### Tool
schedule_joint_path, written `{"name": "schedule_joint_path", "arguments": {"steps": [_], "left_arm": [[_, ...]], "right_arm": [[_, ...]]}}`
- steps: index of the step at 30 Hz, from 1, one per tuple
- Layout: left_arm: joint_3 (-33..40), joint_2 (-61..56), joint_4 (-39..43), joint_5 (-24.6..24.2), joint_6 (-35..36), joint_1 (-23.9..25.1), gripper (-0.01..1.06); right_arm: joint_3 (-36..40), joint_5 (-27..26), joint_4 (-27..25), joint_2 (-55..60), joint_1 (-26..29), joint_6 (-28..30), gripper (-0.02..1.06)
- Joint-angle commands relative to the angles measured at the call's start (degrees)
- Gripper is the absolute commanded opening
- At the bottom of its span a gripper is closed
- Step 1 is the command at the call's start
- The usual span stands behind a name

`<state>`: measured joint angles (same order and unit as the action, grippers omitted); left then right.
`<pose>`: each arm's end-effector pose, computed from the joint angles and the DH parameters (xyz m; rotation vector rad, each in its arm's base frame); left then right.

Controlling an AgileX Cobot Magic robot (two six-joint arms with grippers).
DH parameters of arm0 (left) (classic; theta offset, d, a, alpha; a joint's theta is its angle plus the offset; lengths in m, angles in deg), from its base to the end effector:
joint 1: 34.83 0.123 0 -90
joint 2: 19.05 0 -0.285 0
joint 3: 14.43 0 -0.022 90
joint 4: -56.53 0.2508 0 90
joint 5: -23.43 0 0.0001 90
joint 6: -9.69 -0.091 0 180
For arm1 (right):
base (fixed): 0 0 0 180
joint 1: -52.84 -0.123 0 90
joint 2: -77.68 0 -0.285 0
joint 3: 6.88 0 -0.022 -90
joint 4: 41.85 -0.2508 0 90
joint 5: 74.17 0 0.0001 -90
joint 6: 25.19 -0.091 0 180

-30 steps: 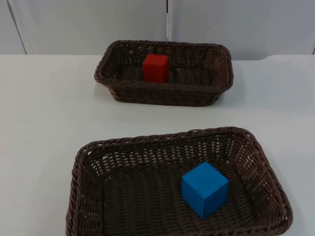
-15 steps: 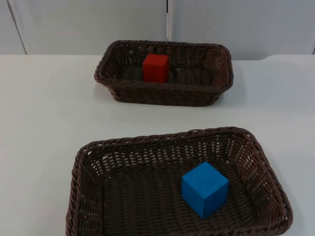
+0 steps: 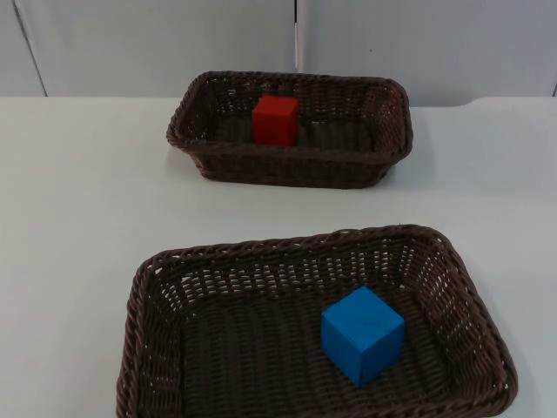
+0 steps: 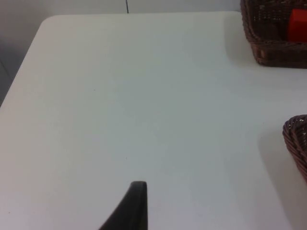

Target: Pick up one cube with the left hand and place it into the upper basket. Pick up one cube with the right hand and place it into the lower basket.

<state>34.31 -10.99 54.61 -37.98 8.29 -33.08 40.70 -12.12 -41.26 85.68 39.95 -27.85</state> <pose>-0.0042 -0.0028 0.2756 -0.0047 2.0627 -0.0063 -0.0068 -0.0024 0.2803 -0.1827 2.0485 0.1562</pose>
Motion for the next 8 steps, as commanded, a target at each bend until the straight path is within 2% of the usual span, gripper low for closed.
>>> {"name": "schedule_joint_path", "arguments": {"steps": [1,8], "left_arm": [[0.2,-0.3,-0.1,-0.1,0.2,0.1,1.05],[0.2,-0.3,-0.1,-0.1,0.2,0.1,1.05]], "right_arm": [[0.2,-0.2,0.3,-0.2,2.8,0.2,1.05],[0.2,-0.2,0.3,-0.2,9.4,0.2,1.05]]}}
